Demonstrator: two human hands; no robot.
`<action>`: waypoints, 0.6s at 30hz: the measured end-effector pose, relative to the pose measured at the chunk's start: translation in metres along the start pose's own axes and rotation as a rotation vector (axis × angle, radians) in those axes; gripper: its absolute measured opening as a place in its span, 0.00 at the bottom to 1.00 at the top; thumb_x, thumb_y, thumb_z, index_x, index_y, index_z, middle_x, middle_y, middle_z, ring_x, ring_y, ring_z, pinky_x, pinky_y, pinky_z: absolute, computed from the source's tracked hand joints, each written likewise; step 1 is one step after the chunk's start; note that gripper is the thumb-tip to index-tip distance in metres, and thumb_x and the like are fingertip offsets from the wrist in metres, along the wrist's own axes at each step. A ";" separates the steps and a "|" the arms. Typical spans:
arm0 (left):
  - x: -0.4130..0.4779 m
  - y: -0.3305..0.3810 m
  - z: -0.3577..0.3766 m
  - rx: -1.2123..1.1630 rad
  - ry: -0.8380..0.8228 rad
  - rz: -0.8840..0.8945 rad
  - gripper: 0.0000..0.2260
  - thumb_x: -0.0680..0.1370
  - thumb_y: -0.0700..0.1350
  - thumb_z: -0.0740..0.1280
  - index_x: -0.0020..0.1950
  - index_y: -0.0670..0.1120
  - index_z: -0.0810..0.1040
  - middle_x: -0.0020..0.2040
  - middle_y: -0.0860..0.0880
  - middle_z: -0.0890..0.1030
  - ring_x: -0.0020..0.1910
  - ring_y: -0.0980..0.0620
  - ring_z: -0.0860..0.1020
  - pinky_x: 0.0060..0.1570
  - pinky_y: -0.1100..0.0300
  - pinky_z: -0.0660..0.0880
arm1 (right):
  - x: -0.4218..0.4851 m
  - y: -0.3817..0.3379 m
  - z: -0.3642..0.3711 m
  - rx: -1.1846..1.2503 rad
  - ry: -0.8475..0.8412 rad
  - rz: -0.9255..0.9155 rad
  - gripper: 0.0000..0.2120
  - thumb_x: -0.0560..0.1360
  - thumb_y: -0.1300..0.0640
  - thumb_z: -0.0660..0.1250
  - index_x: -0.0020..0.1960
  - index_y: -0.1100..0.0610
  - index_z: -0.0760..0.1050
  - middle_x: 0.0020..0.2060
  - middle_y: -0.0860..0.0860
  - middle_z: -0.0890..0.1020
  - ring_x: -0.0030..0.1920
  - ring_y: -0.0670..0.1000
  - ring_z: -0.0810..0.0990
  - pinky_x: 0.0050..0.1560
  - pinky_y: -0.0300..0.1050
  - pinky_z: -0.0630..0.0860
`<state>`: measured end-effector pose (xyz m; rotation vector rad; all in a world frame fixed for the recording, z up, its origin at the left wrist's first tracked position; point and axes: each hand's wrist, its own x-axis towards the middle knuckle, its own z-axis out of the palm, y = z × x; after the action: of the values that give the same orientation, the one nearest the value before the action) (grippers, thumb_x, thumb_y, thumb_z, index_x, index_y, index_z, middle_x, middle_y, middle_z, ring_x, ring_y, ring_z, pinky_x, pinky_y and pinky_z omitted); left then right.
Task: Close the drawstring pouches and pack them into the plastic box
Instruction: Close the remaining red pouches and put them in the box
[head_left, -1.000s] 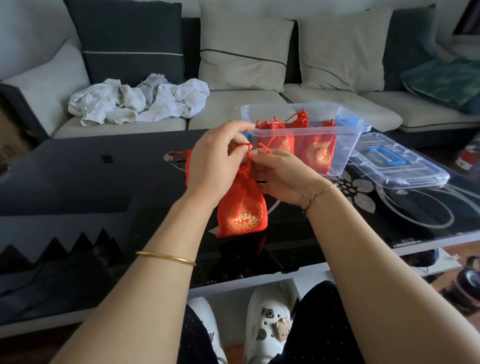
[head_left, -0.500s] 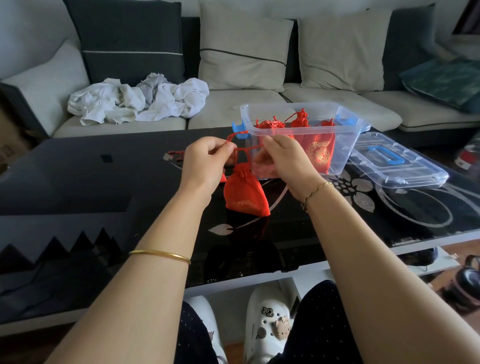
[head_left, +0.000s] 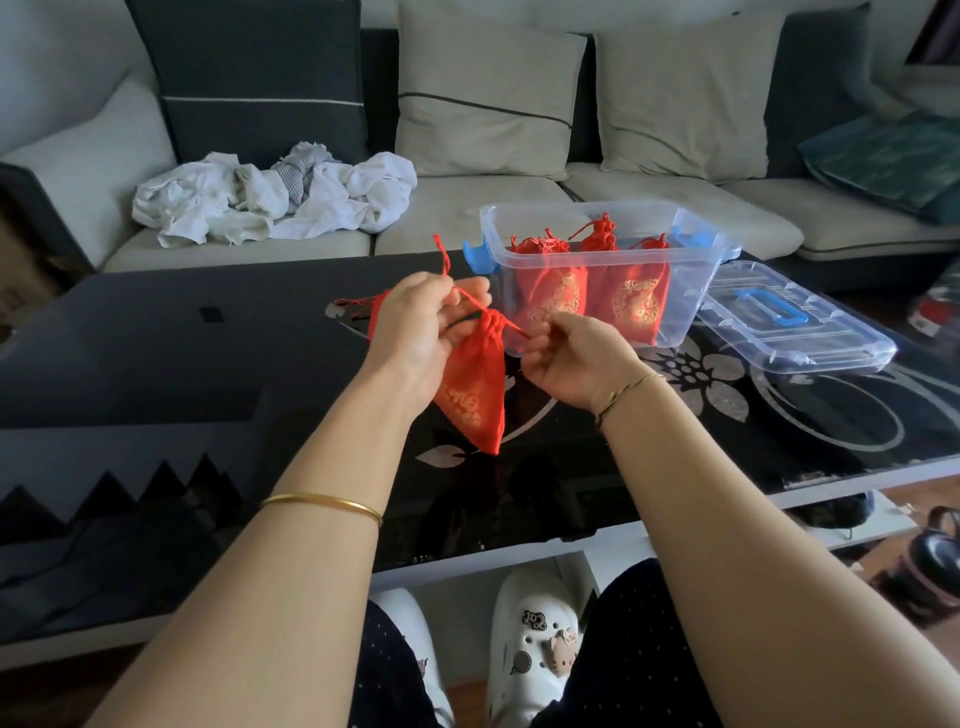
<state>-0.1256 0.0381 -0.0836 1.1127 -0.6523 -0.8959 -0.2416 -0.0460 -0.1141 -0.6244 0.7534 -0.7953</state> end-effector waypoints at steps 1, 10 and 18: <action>-0.001 0.001 -0.001 -0.002 -0.028 0.017 0.13 0.80 0.37 0.55 0.35 0.44 0.66 0.40 0.46 0.82 0.39 0.52 0.81 0.34 0.65 0.73 | -0.001 -0.002 0.001 -0.011 0.000 -0.021 0.15 0.81 0.58 0.54 0.36 0.57 0.66 0.27 0.50 0.70 0.23 0.45 0.69 0.25 0.36 0.69; 0.002 -0.001 -0.006 0.291 -0.078 -0.081 0.11 0.79 0.45 0.64 0.37 0.44 0.78 0.31 0.51 0.79 0.31 0.55 0.75 0.32 0.63 0.68 | -0.022 -0.018 0.022 -0.232 -0.125 -0.344 0.14 0.81 0.55 0.58 0.38 0.58 0.72 0.35 0.53 0.82 0.28 0.46 0.76 0.33 0.39 0.72; -0.005 0.001 -0.004 0.441 -0.232 -0.100 0.06 0.75 0.44 0.70 0.39 0.45 0.81 0.32 0.52 0.80 0.35 0.56 0.76 0.39 0.61 0.72 | -0.023 -0.013 0.026 -0.596 -0.112 -0.507 0.14 0.79 0.54 0.61 0.37 0.58 0.76 0.29 0.51 0.75 0.29 0.50 0.69 0.34 0.46 0.61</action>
<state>-0.1243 0.0444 -0.0837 1.4547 -1.0267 -1.0034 -0.2375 -0.0294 -0.0812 -1.4236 0.7384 -0.9887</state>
